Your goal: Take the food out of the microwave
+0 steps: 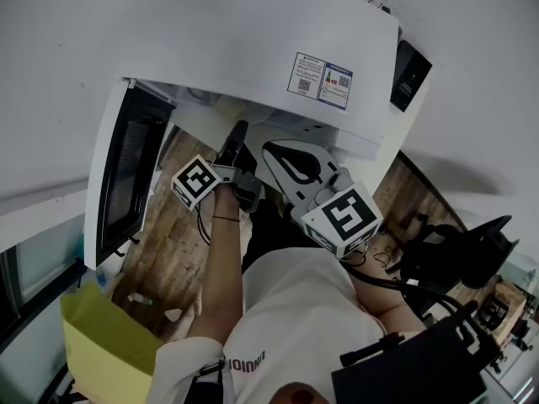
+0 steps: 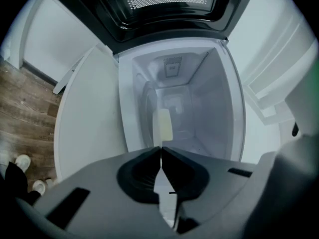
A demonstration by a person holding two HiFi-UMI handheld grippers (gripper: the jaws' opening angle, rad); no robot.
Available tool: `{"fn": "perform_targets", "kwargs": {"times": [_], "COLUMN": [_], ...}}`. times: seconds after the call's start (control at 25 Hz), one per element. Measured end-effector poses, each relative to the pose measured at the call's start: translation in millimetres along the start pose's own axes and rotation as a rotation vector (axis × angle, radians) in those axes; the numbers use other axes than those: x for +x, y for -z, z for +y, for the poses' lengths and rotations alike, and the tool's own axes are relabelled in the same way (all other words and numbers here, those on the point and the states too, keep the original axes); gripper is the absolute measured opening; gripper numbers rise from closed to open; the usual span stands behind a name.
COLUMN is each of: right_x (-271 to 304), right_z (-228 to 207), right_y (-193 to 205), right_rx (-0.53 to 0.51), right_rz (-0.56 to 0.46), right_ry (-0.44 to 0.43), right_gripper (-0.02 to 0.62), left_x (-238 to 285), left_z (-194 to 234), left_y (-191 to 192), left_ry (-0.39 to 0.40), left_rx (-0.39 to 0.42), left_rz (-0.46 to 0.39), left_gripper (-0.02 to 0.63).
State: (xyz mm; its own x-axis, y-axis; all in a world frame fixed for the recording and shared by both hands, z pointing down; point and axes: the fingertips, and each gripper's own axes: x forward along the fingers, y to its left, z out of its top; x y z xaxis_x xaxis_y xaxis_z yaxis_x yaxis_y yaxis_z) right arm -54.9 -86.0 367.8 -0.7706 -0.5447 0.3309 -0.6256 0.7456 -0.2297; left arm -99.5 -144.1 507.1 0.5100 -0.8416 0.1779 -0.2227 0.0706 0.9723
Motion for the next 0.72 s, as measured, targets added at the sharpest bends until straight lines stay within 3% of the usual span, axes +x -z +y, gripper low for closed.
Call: {"fn": "perform_targets", "kwargs": {"times": [0.36,0.72], "right_x": [0.5,0.5], "right_z": [1.0,-0.7], "right_y": [0.2,0.9], "right_rx": [-0.004,0.004], "right_rz": [0.003,0.005], "right_ry": [0.000,0.004], "right_gripper": [0.021,0.021], "left_x": [-1.3,1.0], "left_z": [10.1,12.1], "left_y": [2.3,1.7], "left_ry": [-0.001,-0.006], "left_rx": [-0.045,-0.025], "left_rz": [-0.005,-0.013], "left_gripper": [0.023,0.025]}}
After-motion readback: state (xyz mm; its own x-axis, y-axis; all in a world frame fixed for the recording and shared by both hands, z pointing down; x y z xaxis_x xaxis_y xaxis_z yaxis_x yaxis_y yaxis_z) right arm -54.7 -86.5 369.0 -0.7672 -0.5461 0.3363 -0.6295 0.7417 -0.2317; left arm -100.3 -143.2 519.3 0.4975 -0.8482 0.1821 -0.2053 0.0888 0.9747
